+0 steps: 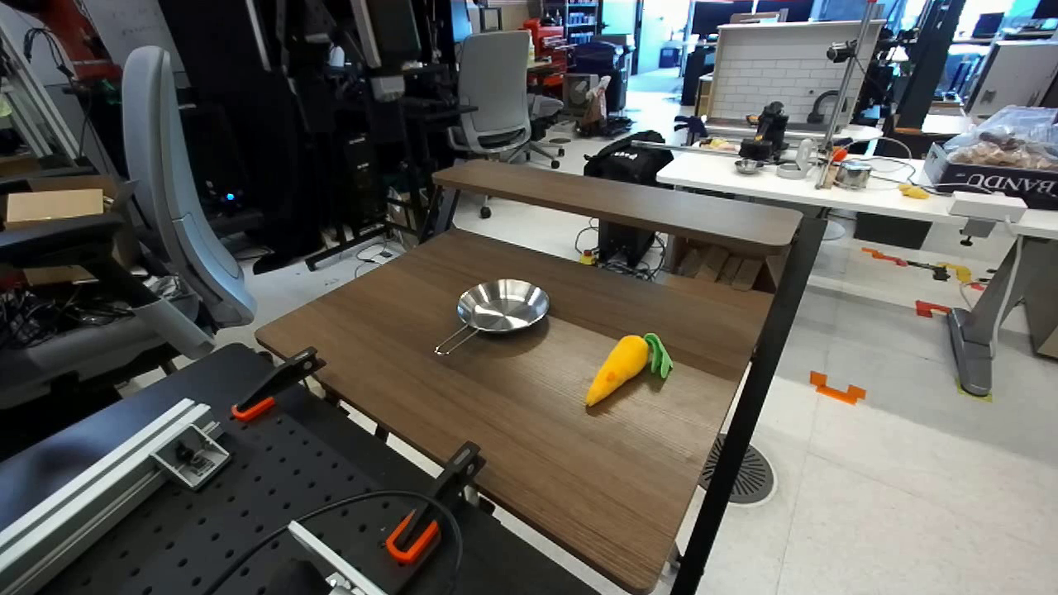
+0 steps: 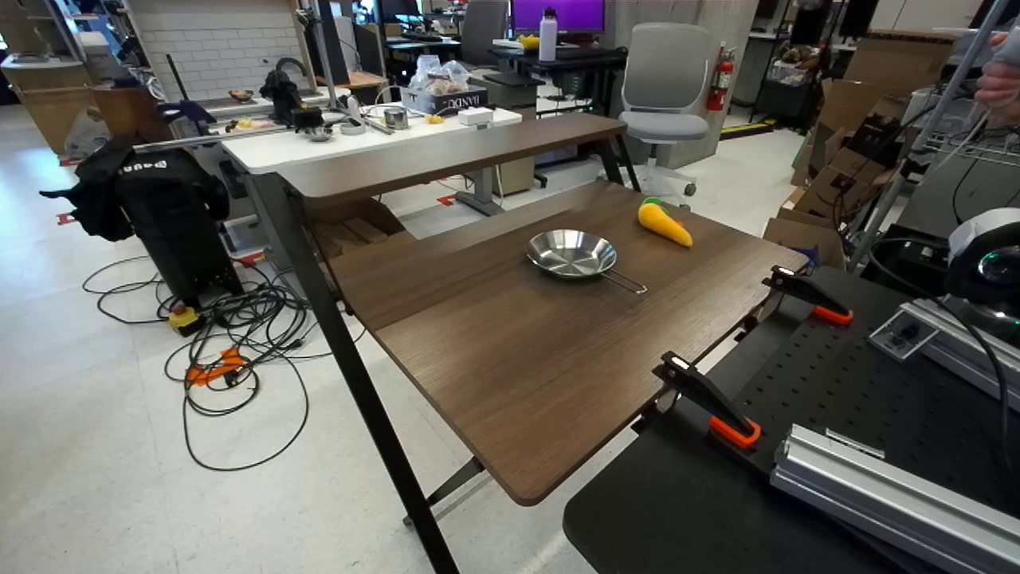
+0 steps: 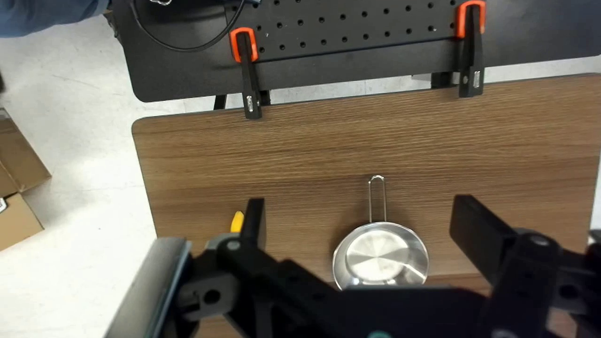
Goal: Put the carrot on the pan
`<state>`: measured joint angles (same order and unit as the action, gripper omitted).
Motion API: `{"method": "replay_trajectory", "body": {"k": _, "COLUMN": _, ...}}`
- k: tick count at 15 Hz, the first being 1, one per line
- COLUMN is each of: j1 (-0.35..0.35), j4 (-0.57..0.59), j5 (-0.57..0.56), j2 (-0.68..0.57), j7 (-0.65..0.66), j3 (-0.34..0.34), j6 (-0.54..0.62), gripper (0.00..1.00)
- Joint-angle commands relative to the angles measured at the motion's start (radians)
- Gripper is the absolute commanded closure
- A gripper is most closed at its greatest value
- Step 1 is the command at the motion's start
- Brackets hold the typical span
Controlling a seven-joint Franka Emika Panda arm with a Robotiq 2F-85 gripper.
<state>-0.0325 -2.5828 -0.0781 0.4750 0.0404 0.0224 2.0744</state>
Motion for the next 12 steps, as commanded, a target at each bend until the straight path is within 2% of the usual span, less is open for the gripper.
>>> {"method": "replay_trajectory", "body": {"k": 1, "j1": -0.049, "j4": 0.017, "j5": -0.041, "j2": -0.139, "j7": 0.028, "j3": 0.012, "j6": 0.124, "gripper": 0.00}}
{"method": "replay_trajectory", "body": {"k": 7, "j1": -0.098, "j4": 0.100, "j5": -0.073, "j2": -0.401, "j7": 0.082, "j3": 0.043, "j6": 0.262, "gripper": 0.00}}
{"method": "replay_trajectory", "body": {"k": 12, "j1": -0.095, "j4": 0.263, "j5": -0.071, "j2": -0.619, "j7": 0.098, "j3": 0.075, "j6": 0.295, "gripper": 0.00}}
